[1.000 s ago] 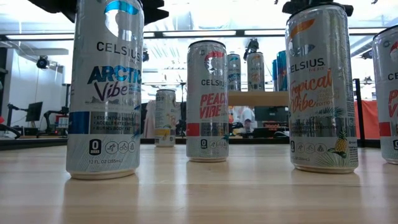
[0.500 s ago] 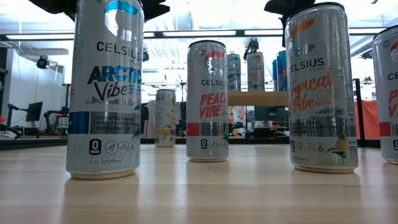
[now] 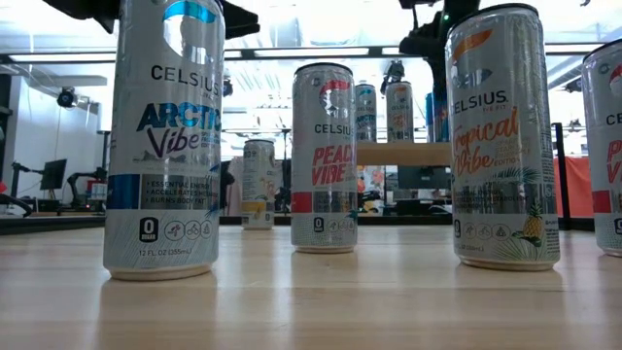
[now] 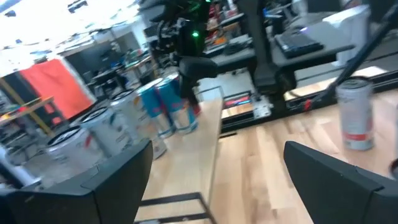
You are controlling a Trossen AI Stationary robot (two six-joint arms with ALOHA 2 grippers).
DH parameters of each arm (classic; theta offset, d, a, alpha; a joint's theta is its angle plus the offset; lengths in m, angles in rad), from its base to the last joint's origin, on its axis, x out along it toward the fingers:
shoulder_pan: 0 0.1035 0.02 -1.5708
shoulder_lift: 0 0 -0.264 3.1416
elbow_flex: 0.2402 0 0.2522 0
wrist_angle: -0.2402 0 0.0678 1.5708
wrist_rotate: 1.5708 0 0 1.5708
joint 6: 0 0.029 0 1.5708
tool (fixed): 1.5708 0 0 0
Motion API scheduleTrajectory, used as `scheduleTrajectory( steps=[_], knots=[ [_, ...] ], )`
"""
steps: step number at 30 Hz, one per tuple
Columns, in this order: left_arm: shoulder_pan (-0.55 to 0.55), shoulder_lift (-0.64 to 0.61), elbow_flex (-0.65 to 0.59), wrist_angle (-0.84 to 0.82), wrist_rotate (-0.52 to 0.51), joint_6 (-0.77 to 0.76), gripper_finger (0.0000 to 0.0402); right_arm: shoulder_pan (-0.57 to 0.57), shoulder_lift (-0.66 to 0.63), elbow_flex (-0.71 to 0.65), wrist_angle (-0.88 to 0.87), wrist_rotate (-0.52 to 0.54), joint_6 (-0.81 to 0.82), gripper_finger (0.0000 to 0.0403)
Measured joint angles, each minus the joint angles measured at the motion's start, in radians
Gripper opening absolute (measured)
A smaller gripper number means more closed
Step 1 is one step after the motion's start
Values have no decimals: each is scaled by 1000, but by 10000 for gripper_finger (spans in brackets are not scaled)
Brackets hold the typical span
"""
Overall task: Place canned beverage on shelf
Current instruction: Adjust the blue can on the shelf
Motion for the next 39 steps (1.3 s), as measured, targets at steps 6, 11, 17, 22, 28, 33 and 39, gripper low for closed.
scheduleTrajectory(
  steps=[6, 11, 17, 22, 28, 33, 39],
  knots=[
    [0, -5, 0, -17, -16, 9, 346, -40, 36, 0, 1, 25, -11, 9],
    [0, -5, 0, -17, -16, 10, 346, -66, 39, 0, 1, 28, -35, 9],
    [0, -5, 0, -17, -16, 10, 346, -67, 36, 5, 1, 29, -44, 9],
    [0, -5, 0, -17, -16, 10, 346, -60, 29, 45, -24, -108, -37, 9],
    [0, -5, 0, -24, -16, 10, 346, -62, 23, 117, -269, -185, 0, 9],
    [0, -5, 0, -24, -16, 15, 346, -61, 4, 101, -239, -180, -60, 9],
    [0, -5, 0, -24, -16, 15, 346, -92, 17, 94, -178, -113, -113, 9]
  ],
)
